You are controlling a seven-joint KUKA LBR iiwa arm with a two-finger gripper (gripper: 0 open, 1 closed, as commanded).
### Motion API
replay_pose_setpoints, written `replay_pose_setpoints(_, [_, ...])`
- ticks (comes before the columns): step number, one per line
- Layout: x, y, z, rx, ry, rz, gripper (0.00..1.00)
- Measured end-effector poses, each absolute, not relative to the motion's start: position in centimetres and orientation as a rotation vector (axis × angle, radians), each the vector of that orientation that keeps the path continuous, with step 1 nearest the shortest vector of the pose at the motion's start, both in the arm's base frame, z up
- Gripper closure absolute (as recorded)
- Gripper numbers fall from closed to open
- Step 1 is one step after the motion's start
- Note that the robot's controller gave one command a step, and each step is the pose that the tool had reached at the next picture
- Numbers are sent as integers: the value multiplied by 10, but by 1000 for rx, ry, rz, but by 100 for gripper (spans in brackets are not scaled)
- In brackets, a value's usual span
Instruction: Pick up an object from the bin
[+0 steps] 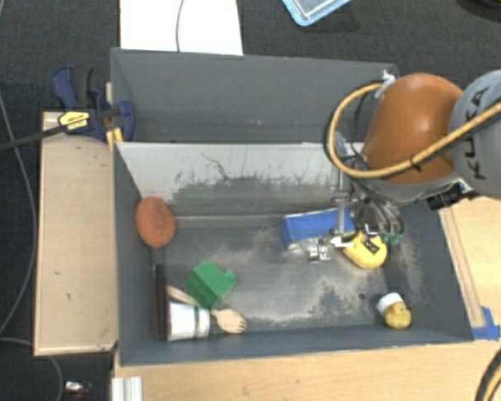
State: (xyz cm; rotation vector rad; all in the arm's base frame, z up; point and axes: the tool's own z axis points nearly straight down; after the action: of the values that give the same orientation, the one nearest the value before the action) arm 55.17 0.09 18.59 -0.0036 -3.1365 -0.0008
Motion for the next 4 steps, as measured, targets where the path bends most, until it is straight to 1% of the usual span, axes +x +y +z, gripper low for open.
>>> replay_pose_setpoints(1, [553, 1, 190, -4, -3144, -1, 0])
replay_pose_setpoints(2, [565, -54, 141, -66, -3152, -3, 0])
replay_pose_setpoints(3, [576, -115, 133, -178, -3151, -16, 0])
replay_pose_setpoints(4, [558, -119, 93, -64, -3163, -10, 0])
